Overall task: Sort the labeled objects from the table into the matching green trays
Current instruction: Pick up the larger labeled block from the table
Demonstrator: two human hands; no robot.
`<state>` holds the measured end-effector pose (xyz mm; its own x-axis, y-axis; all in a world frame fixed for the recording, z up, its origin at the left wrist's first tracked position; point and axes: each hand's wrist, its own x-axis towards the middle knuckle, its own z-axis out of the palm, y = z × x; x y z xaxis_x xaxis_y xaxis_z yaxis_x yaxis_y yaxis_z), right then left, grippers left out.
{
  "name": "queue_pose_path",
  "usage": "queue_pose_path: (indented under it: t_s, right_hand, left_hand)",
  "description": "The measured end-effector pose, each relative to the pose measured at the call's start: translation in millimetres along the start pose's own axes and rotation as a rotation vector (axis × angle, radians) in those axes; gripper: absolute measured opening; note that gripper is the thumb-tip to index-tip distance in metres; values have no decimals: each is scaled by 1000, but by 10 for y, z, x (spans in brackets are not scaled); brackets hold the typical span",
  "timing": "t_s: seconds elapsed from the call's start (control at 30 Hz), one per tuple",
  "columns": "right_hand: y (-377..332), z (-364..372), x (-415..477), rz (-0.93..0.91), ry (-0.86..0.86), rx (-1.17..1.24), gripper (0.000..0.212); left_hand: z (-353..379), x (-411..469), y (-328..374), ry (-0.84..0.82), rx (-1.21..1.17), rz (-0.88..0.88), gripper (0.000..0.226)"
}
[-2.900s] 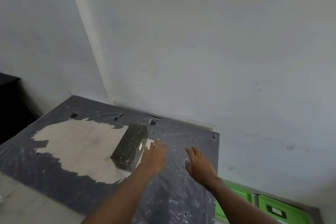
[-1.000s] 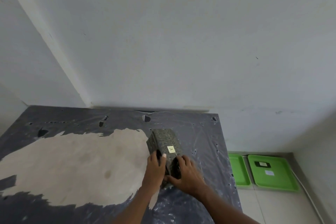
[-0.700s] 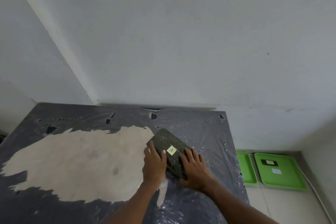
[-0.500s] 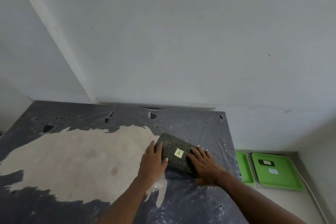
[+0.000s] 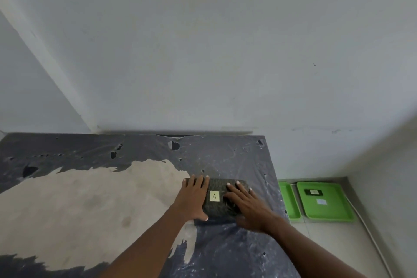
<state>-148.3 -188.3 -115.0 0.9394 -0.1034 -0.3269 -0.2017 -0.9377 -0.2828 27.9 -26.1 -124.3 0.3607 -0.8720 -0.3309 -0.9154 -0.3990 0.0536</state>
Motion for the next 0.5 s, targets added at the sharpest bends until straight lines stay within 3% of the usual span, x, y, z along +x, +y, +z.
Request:
queue_pose_path:
  t_s: [0.23,0.5]
  right_hand:
    - [-22,1,-154,140,97,48,86]
    - [594,-247,-706,67,223,-37,87]
  left_hand:
    - [-100,50,80,48,48,34,111]
    - [-291,133,802,181,-5,4,118]
